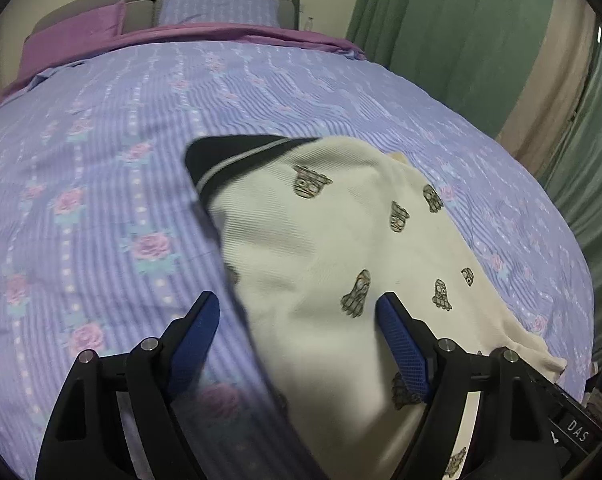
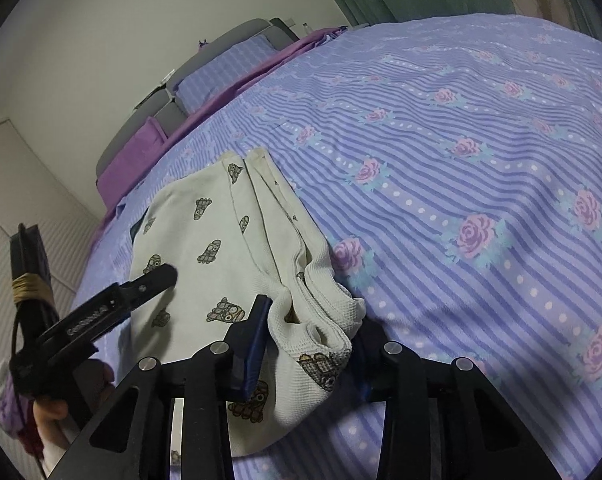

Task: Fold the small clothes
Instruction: 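Grasp the folded shirt end with the right tool and lift it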

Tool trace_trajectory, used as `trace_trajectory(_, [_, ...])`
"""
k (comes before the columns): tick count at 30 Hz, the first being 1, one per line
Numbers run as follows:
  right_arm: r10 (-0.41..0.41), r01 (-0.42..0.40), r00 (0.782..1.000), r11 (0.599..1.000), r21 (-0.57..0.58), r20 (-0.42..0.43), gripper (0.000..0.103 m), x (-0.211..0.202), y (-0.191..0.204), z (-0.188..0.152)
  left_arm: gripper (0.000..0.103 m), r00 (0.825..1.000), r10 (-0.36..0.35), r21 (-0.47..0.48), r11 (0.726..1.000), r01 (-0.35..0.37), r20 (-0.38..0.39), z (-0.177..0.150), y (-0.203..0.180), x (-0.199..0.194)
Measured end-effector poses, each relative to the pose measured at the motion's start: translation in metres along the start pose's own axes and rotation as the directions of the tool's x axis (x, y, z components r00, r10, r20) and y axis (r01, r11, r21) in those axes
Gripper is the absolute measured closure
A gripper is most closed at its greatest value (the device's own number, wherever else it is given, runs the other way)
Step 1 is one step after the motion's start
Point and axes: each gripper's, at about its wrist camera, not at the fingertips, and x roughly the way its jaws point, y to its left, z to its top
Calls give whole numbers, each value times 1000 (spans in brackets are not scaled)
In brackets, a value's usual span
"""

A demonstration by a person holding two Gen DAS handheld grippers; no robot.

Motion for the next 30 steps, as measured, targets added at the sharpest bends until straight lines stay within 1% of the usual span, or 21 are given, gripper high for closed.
trace_trajectory(1, [-1, 1, 1000, 1000, -6, 1, 66, 1, 0, 0, 32, 1000, 0, 11, 1000, 0, 3, 0, -3, 2])
trace_trajectory(2, [0, 0, 1000, 1000, -9, 1, 66, 1, 0, 0, 36, 1000, -8, 19, 1000, 8, 2, 2, -4, 3])
trace_trajectory(4, [3, -3, 1000, 1000, -11, 2, 69, -1, 0, 0, 54, 999, -36, 21, 999, 36, -2, 4, -6, 5])
trace_trajectory(5, [13, -13, 1000, 1000, -12, 4, 71, -1, 0, 0, 57, 999, -48, 24, 999, 48, -3, 5, -7, 4])
trace_trajectory(7, [19, -19, 1000, 1000, -14, 6, 76, -2, 1, 0, 68, 999, -37, 50, 998, 36, 10, 6, -13, -1])
trace_trajectory(9, [27, -27, 1000, 999, -18, 6, 81, -5, 1, 0, 75, 999, -37, 77, 996, 35, 23, 8, -19, -7])
trace_trajectory(13, [47, -47, 999, 999, -26, 12, 86, -18, 7, 3, 80, 999, -17, 118, 993, 12, 42, 13, -27, -25])
trace_trajectory(18, [78, -76, 997, 995, -58, 25, 87, -44, 27, 5, 81, 996, 22, 146, 989, -34, 81, 17, -34, -65])
trace_trajectory(22, [118, -115, 993, 989, -88, 29, 87, -73, 50, 2, 81, 991, 51, 146, 987, -68, 120, 12, -26, -114])
trace_trajectory(26, [180, -175, 983, 976, -132, 28, 87, -106, 81, -8, 81, 981, 95, 129, 985, -117, 168, 0, -15, -174])
trace_trajectory(27, [197, -191, 980, 971, -145, 30, 87, -114, 89, -12, 81, 976, 117, 126, 982, -142, 182, -5, -12, -194])
trace_trajectory(29, [233, -225, 972, 959, -173, 25, 87, -131, 108, -21, 81, 967, 151, 125, 976, -179, 204, -13, -7, -221])
trace_trajectory(30, [255, -247, 967, 951, -186, 18, 87, -140, 119, -26, 81, 960, 179, 121, 971, -208, 216, -18, -2, -241])
